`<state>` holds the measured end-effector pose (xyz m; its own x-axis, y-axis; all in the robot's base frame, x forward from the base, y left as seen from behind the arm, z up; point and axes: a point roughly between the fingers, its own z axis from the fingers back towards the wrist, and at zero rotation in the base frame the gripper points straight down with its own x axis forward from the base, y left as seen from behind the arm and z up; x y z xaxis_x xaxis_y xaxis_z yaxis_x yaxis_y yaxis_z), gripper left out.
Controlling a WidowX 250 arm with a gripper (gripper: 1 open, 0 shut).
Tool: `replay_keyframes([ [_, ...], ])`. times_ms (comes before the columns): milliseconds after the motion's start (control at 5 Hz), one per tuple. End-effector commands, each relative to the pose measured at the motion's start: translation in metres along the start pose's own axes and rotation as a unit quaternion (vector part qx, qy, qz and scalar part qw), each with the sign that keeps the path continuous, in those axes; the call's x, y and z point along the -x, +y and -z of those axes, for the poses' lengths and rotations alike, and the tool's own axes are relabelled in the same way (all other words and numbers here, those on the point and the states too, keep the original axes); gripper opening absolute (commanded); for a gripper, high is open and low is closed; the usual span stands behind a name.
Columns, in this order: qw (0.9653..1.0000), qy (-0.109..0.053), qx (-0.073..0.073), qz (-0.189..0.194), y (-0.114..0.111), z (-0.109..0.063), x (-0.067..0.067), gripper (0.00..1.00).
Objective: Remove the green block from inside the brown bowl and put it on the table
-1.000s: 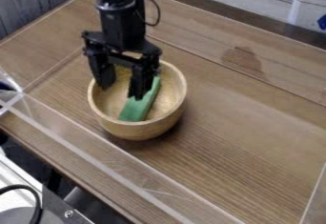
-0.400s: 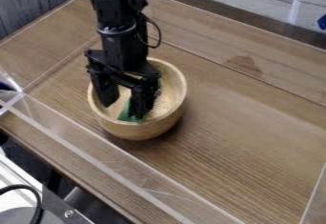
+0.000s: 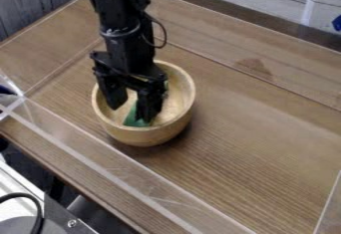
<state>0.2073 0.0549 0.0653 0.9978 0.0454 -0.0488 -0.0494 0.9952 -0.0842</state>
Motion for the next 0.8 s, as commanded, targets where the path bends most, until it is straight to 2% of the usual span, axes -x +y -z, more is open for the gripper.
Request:
replay_keyframes([
  [0, 0.9993, -0.036, -0.01, -0.002, -0.004, -0.009, -0.007, 1.0],
  [400, 0.9988, -0.046, -0.018, -0.005, -0.003, 0.016, -0.015, 1.0],
  [600, 0.9984, -0.054, -0.015, -0.011, -0.004, 0.016, -0.014, 0.0],
])
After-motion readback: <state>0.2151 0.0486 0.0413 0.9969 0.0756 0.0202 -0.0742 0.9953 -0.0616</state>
